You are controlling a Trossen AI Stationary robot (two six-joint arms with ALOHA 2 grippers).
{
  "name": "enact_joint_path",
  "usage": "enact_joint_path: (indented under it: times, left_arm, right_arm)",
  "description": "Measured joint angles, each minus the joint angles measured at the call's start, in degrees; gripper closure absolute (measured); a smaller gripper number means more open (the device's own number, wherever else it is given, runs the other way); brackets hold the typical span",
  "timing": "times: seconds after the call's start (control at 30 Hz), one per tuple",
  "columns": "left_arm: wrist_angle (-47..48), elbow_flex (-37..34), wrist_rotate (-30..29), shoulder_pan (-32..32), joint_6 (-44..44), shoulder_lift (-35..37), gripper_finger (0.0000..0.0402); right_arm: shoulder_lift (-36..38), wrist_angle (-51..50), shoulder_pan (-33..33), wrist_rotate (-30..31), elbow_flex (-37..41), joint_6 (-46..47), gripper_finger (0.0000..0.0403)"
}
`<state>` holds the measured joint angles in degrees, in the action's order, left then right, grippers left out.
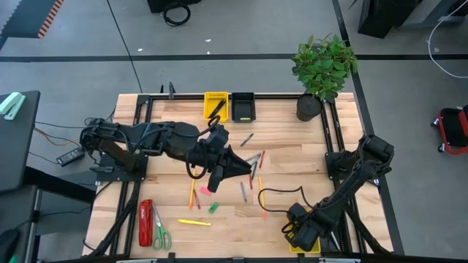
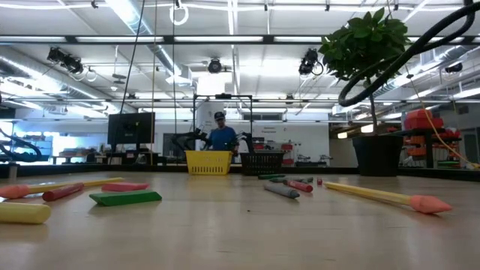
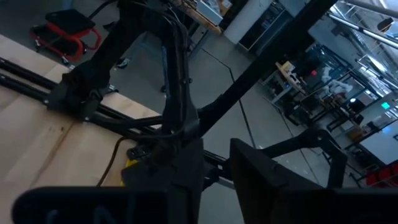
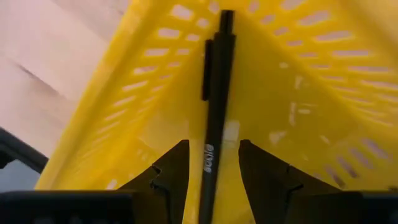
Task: Sort crayons/erasers/pens/pencils in bins
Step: Move the black pen from the bottom yellow bin to the top yellow bin
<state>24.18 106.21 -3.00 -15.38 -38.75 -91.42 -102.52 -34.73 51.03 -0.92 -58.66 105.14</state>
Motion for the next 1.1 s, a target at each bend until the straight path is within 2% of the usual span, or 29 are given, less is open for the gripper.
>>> enact_joint_path:
  times: [0.27, 0.67, 1.1]
  left_arm:
    - [0.0, 0.0, 0.0, -0.3, -0.1, 0.0, 0.0327]
    - [0.0, 0.0, 0.0, -0.3, 0.2, 0.0, 0.0330]
    - [0.1, 0.0, 0.0, -0.3, 0.8, 0.0, 0.0339]
  right_arm:
    - [0.3, 1.7, 0.0, 0.3, 2.2, 0.1, 0.0268]
    - [0.2, 1.1, 0.0, 0.5, 2.3, 0.3, 0.0353]
    - [0.5, 0.3, 0.0, -0.2, -2.8, 0.2, 0.0351]
